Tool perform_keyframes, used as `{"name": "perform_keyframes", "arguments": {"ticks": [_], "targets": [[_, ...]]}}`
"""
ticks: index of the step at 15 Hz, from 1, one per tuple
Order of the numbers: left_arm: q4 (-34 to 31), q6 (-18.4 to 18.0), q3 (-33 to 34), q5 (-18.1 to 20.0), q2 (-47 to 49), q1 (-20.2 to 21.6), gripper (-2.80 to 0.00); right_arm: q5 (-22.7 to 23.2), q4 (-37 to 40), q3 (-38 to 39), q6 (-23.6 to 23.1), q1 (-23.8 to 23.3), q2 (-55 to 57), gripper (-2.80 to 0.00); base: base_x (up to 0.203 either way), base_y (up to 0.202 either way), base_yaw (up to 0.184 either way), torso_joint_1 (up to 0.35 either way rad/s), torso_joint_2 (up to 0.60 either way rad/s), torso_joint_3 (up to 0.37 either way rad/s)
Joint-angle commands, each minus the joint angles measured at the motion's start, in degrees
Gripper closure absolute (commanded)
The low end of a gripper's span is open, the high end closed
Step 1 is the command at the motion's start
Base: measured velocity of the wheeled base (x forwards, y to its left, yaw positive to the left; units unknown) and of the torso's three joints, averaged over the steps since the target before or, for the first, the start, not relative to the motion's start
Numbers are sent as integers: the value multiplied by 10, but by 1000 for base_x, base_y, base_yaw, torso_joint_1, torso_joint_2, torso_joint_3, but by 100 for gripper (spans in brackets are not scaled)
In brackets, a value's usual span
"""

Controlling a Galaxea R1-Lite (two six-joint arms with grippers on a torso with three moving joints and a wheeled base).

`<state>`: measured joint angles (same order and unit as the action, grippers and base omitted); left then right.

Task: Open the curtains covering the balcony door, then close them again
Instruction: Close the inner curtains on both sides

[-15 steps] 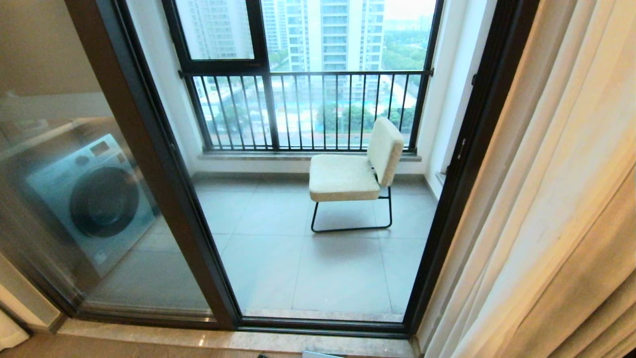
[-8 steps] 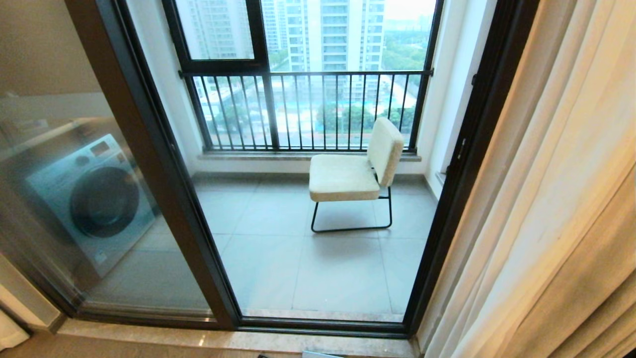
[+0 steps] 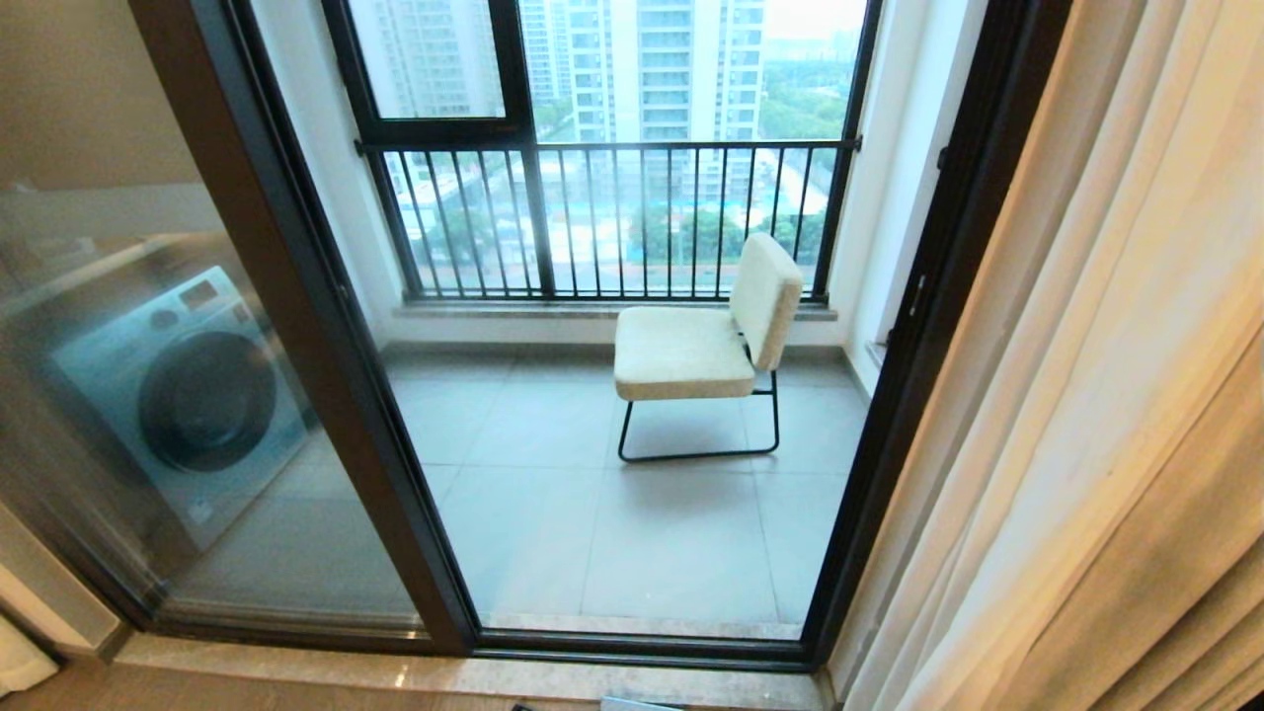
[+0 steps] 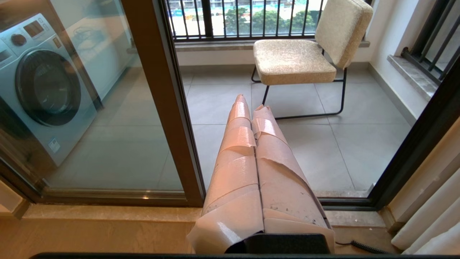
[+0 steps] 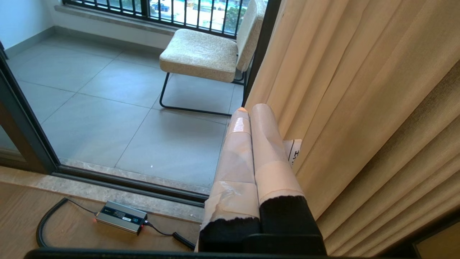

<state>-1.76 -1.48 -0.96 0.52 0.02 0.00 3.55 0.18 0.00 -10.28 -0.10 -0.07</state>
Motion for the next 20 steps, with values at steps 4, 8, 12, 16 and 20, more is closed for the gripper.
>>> {"name": "perform_keyframes", "arguments": {"ticks": [4,8,12,16,20], "targets": [[0,0,0,0,0,0,0,1,0,0,-1,0,1,0,0,0,0,0,0,0],[0,0,0,0,0,1,0,1,0,0,-1,0,1,0,0,0,0,0,0,0],[0,0,0,0,0,0,0,1,0,0,-3,0,1,0,0,0,0,0,0,0],[0,0,0,0,0,0,0,3,-1,0,-18,0,2,0,0,0,0,0,0,0],[0,0,0,0,0,0,0,9,-42,-18,-20,0,91,0,0,0,0,0,0,0]]}}
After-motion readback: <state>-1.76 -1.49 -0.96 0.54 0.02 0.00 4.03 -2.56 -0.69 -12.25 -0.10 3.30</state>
